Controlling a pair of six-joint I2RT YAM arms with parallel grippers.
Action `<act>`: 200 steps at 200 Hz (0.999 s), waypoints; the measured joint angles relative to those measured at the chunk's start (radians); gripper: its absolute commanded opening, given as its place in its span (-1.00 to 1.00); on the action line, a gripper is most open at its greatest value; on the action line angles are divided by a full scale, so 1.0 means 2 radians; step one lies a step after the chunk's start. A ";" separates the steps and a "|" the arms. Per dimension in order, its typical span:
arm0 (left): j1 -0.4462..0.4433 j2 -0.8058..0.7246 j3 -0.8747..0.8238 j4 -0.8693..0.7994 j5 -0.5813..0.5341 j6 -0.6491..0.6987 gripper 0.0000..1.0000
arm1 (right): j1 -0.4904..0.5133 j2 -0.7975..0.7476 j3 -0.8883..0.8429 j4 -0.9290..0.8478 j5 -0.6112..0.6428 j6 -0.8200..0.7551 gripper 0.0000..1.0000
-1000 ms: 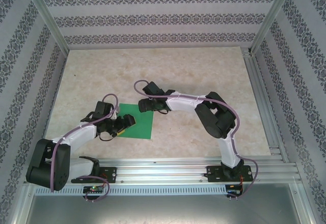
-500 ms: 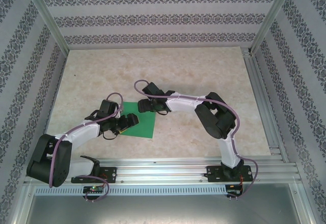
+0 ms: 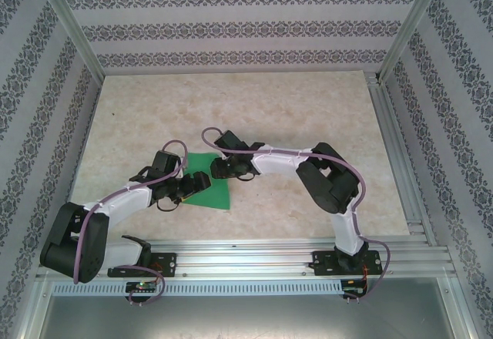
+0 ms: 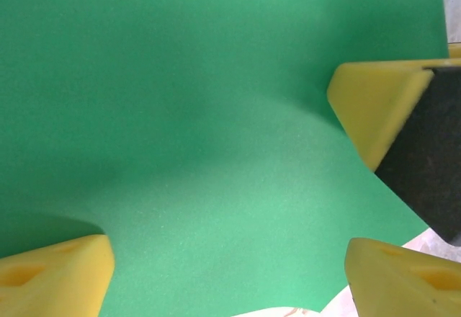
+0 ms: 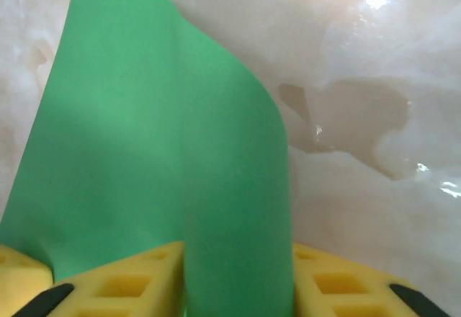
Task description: Fold a paper plane with a square sheet of paper (fold left side to right side)
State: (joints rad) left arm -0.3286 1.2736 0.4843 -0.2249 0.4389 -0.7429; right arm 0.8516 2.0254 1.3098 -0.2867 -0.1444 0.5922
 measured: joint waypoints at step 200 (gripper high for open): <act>0.095 -0.096 0.184 -0.011 0.199 0.110 0.95 | -0.235 -0.439 -0.133 -0.038 -0.238 -0.156 -0.73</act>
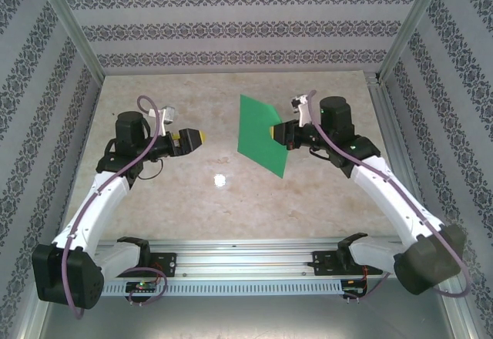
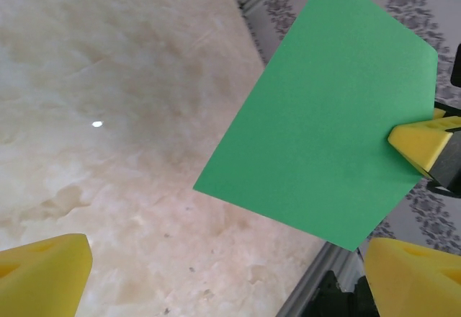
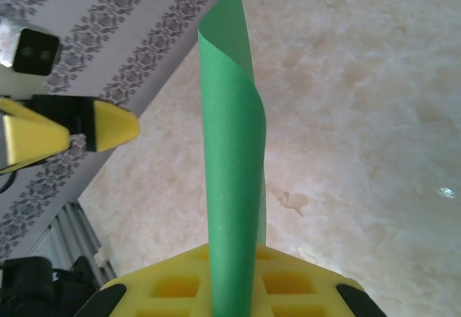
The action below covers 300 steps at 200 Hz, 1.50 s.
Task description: Fold a paper plane with a square sheet of paper (fold left side to right side)
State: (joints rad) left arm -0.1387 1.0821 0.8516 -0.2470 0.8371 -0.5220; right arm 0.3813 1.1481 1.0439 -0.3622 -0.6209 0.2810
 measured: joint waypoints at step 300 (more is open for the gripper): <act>-0.134 0.181 0.047 -0.031 -0.031 0.029 -1.00 | -0.119 -0.045 -0.004 -0.105 0.068 0.000 0.64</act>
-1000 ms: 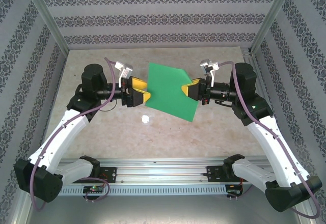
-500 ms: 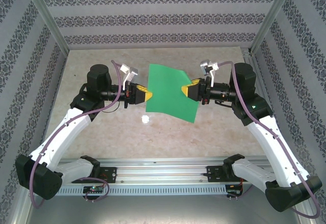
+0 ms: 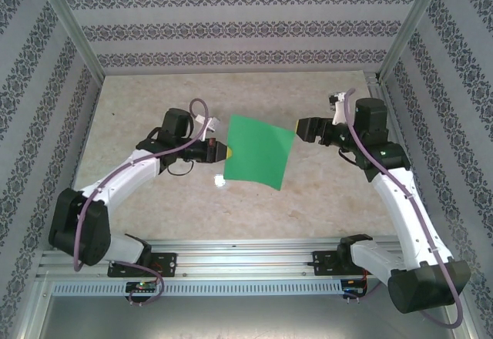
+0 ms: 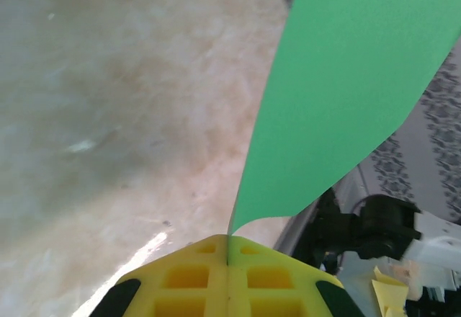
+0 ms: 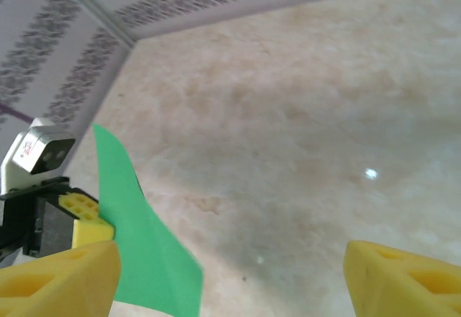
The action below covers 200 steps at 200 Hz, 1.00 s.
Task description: Fold a paper plane with a square sheet of paper (fold left side to right side)
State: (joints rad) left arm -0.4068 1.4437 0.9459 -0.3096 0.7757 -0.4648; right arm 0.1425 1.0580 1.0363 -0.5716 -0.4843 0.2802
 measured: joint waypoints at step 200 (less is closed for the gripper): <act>0.036 0.167 0.195 -0.243 -0.206 0.131 -1.00 | 0.118 0.228 -0.065 0.234 0.033 0.292 0.21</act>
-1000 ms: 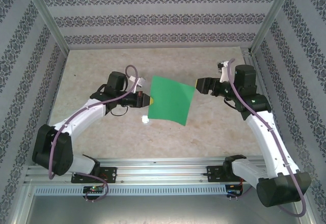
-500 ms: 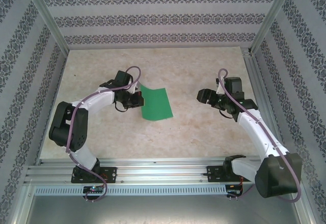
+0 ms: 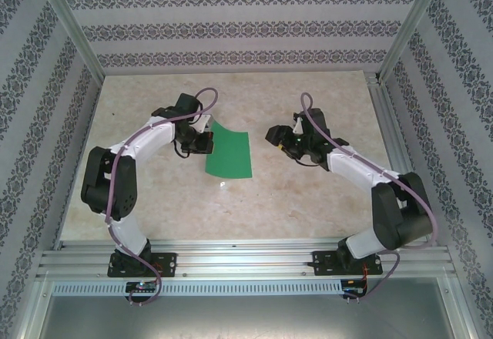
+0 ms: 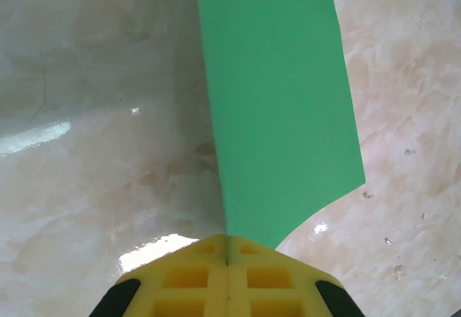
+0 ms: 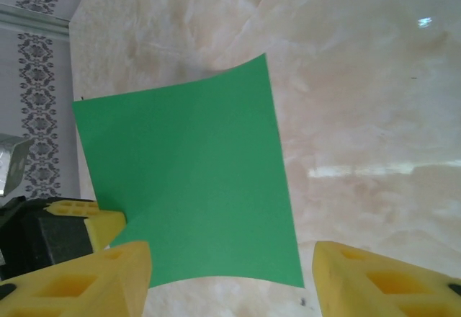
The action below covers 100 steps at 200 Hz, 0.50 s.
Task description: Fold a paper plane with a square sheet of paper (fold left side to right side)
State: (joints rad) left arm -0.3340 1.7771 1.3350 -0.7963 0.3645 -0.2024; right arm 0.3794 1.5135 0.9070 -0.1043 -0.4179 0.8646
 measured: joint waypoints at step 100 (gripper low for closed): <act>-0.002 0.020 0.034 -0.028 -0.017 0.030 -1.00 | 0.063 0.186 0.188 0.068 -0.001 0.115 0.13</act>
State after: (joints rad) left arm -0.3370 1.8172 1.4021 -0.8532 0.3305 -0.1432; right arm 0.5060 1.8858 1.2823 0.0307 -0.4206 1.0943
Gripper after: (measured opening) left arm 0.057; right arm 0.565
